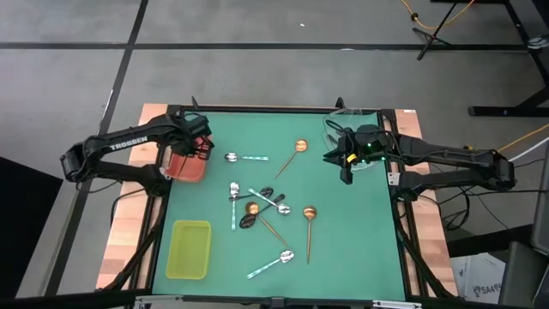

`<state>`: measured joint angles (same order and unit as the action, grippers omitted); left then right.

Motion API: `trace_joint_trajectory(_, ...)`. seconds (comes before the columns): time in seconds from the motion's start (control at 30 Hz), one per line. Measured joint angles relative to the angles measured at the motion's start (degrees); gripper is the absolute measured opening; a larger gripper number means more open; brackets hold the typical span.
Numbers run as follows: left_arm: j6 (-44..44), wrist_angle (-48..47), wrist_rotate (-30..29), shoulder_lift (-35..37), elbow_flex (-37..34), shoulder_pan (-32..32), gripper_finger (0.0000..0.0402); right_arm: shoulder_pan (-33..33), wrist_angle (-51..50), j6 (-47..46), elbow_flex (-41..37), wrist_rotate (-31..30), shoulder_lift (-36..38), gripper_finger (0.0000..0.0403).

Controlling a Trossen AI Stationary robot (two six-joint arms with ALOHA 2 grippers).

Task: Sort silverware by color (type)
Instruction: Put the gold spoon into the orange bin

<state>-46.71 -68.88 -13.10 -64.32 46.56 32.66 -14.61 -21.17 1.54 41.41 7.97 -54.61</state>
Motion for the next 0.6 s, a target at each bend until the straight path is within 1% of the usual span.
trace_joint_trajectory(0.27,3.70,4.74,0.56,-3.01,-3.43,2.17,0.0014,-0.01,0.02,0.00,0.00,0.00,0.00,0.0051)
trace_joint_trajectory(0.43,4.18,6.76,0.54,-4.63,-3.80,4.00,0.0014,0.00,0.02,0.02,0.00,0.00,0.00,0.0051)
trace_joint_trajectory(0.6,6.86,8.52,0.55,-5.99,-3.80,5.62,0.0014,-0.01,0.02,0.00,0.00,0.00,0.00,0.0051)
